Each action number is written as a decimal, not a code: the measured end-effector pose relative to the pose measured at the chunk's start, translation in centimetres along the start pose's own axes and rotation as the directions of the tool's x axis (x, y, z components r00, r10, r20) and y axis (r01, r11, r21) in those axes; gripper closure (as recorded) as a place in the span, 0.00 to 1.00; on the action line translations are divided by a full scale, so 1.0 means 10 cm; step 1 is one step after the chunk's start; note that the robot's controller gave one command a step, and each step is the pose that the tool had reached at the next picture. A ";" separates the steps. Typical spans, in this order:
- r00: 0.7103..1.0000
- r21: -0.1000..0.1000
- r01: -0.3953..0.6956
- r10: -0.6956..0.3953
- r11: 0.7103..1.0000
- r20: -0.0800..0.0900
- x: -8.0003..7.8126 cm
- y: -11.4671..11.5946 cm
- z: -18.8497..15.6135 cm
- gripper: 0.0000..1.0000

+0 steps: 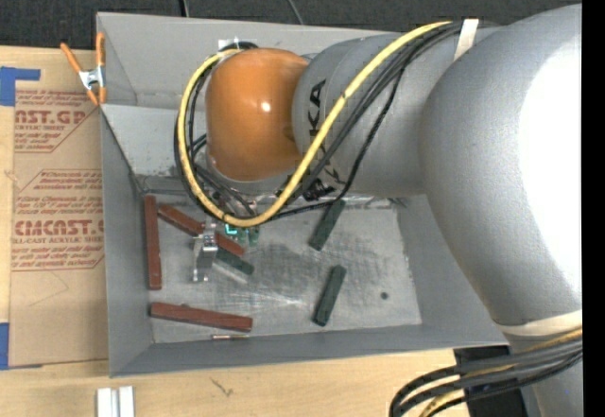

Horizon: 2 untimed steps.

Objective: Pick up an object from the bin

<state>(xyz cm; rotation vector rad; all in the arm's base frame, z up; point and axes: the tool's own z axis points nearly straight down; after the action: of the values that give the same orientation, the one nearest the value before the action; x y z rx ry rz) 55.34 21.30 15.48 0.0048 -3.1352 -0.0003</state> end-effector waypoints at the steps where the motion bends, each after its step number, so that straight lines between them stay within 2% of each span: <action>1: 1.000 -0.001 -0.002 0.002 1.000 0.007 -0.02 -0.01 -0.05 0.00; 2: 0.990 -0.007 -0.142 0.142 0.990 0.014 -0.12 -0.22 0.42 0.00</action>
Offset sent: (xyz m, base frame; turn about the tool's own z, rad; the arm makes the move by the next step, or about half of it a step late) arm 0.0170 -0.0434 -0.0848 0.2537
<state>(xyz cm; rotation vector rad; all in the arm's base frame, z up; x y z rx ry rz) 56.54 19.07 11.28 -0.2189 -3.1420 -0.0084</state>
